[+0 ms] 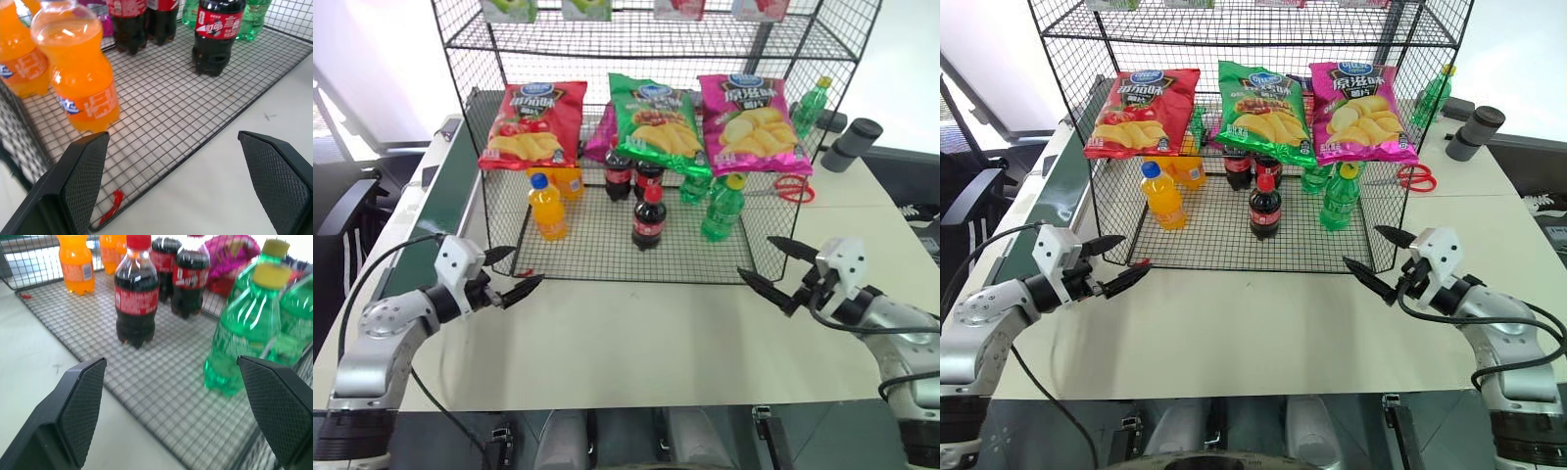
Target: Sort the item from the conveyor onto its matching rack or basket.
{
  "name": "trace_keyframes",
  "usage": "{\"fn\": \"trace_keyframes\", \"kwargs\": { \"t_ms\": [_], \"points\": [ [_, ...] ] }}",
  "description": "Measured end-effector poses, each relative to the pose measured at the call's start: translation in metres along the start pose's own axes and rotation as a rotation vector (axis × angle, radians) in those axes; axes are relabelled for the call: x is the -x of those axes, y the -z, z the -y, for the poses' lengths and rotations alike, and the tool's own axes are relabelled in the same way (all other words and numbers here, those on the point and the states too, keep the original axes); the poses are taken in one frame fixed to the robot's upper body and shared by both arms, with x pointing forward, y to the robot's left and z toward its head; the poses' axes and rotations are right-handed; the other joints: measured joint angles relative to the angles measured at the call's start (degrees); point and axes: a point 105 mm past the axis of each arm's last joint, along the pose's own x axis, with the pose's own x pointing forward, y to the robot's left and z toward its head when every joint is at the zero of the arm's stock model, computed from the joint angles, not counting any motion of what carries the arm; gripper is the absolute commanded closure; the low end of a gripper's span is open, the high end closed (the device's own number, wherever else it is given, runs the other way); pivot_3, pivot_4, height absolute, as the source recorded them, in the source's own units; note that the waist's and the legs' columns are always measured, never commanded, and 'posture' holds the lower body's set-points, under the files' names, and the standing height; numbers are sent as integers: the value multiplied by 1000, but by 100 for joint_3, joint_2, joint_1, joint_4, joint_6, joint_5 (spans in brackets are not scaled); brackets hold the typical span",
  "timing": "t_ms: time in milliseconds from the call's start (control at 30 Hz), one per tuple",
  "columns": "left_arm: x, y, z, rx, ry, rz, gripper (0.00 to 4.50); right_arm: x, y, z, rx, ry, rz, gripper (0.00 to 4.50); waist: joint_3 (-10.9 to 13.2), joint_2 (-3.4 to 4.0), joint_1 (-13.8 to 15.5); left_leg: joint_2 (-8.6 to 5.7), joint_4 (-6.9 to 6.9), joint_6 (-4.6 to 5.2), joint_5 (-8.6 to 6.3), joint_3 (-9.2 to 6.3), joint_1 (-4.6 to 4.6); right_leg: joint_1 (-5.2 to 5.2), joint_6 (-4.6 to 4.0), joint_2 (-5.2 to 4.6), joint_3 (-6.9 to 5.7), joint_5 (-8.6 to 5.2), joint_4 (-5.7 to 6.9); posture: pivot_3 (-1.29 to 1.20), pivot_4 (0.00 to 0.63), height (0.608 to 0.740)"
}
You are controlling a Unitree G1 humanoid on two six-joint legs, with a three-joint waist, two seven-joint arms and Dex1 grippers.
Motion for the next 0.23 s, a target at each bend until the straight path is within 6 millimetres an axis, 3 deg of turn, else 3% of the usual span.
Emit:
{"fn": "trace_keyframes", "kwargs": {
  "t_ms": [233],
  "points": [
    [3,6,1,-1,-4,-16,0,2,-1,2,4,1,0,55,0,0,15,0,0,0,0,0,0,0,0,0,0,0,0,0,150,740]
  ]
}}
